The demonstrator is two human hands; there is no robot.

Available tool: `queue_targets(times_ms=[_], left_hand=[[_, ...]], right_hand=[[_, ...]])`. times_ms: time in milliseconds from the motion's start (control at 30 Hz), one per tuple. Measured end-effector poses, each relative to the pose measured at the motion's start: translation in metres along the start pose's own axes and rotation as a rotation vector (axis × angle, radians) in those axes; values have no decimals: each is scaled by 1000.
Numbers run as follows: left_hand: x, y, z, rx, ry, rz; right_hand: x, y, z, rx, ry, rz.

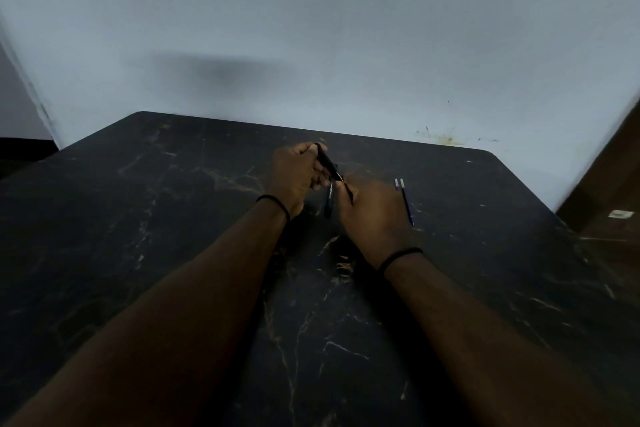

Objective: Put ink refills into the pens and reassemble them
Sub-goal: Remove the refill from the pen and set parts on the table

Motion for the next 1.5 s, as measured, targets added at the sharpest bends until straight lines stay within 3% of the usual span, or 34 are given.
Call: queue_targets(times_ms=[467,767,933,1233,1500], left_hand=[[-6,5,-6,51,104,15],[-3,8,-9,55,128,50],[-6,9,-11,91,167,177],[-5,12,-14,99,193,177],[-9,18,-21,104,218,173]], right_hand=[[4,0,-1,99,75,-35],[19,7,20,325,276,-11],[25,11,33,430,197,-39],[28,24,27,411,63,-166],[36,30,15,393,-40,-129]])
Point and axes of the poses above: each hand's wrist, its own y-axis towards the middle knuckle, its own x-axis out of the palm, z = x × y, the point moved 3 cm from there along y, towards the middle knuckle, and after that the axes turned 9 degrees about -y, right-handed, at the moved point
